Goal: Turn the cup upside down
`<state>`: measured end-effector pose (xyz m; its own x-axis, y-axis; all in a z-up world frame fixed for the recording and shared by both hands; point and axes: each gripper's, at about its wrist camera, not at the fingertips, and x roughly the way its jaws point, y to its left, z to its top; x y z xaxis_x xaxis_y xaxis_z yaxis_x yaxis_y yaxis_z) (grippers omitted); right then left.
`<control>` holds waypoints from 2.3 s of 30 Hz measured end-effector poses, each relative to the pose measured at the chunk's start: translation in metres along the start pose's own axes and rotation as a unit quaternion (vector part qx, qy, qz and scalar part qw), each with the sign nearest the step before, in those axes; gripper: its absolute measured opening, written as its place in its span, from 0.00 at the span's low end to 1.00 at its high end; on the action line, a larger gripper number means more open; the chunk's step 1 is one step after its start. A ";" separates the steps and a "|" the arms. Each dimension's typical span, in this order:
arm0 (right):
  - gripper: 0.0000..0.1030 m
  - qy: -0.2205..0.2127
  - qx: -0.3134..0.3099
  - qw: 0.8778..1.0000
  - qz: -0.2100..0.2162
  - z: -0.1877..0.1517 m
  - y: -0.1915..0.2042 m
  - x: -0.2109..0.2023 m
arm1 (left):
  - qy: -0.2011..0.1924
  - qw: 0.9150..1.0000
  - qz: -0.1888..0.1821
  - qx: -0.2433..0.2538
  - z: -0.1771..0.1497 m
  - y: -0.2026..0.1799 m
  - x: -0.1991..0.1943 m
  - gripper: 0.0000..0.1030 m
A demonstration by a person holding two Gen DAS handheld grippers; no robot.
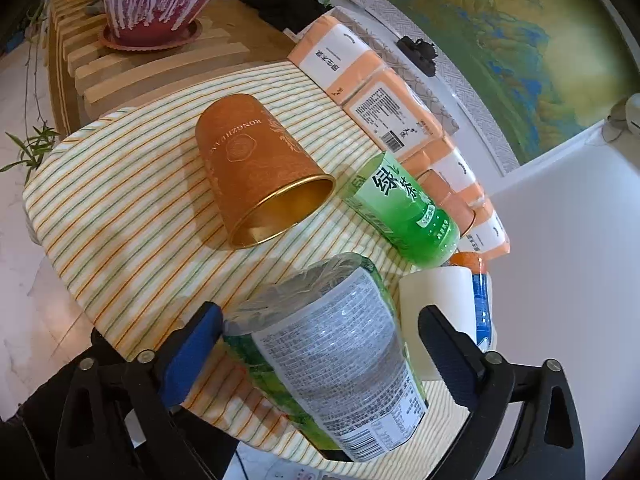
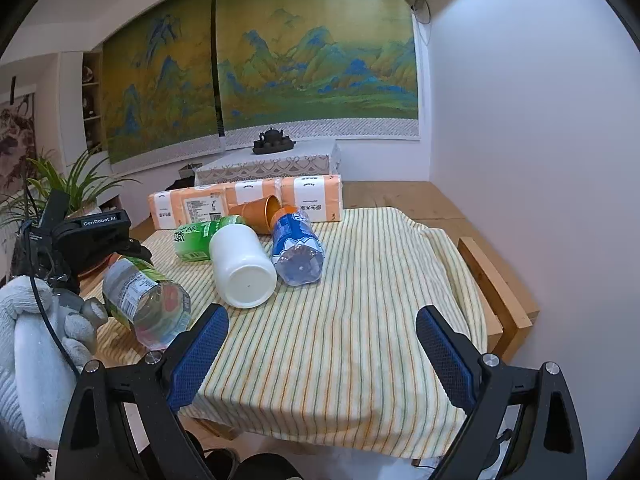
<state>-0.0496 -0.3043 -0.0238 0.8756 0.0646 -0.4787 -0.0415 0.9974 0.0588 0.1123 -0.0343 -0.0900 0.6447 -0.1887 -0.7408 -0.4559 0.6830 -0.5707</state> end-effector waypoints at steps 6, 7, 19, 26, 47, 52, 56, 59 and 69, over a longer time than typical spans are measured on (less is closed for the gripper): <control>0.90 -0.001 0.005 1.000 0.001 -0.001 0.000 -0.004 | 0.004 1.000 -0.010 0.005 0.000 0.003 0.002 0.90; 0.90 0.000 0.003 1.000 0.001 -0.001 0.000 -0.004 | 0.003 1.000 -0.010 0.010 -0.001 0.003 0.002 0.90; 0.90 0.003 0.022 1.000 0.002 -0.002 -0.003 -0.004 | -0.072 0.983 -0.016 0.167 -0.015 -0.027 -0.032 0.90; 0.90 0.006 0.035 0.999 -0.009 -0.006 -0.004 -0.003 | -0.160 0.936 -0.004 0.312 -0.031 -0.051 -0.044 0.90; 0.90 0.022 0.047 0.998 -0.030 -0.008 0.017 0.007 | -0.238 0.865 0.013 0.441 -0.059 -0.058 -0.017 0.90; 0.90 0.021 0.042 0.998 -0.033 -0.005 0.027 0.007 | -0.234 0.869 -0.006 0.435 -0.058 -0.050 -0.021 0.90; 0.90 0.023 0.037 0.998 -0.035 -0.003 0.035 0.007 | -0.226 0.873 -0.023 0.432 -0.058 -0.043 -0.026 0.90; 0.90 0.024 0.035 0.998 -0.036 -0.002 0.041 0.007 | -0.220 0.874 -0.034 0.431 -0.059 -0.037 -0.029 0.90; 0.90 0.028 0.028 0.999 -0.034 -0.002 0.055 0.010 | -0.211 0.868 -0.060 0.446 -0.067 -0.028 -0.039 0.90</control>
<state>-0.0439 -0.2488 -0.0267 0.8470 0.0004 -0.5317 0.0447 0.9964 0.0720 0.0589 -0.0927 -0.0689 0.9080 -0.1495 -0.3913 0.1652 0.9862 0.0064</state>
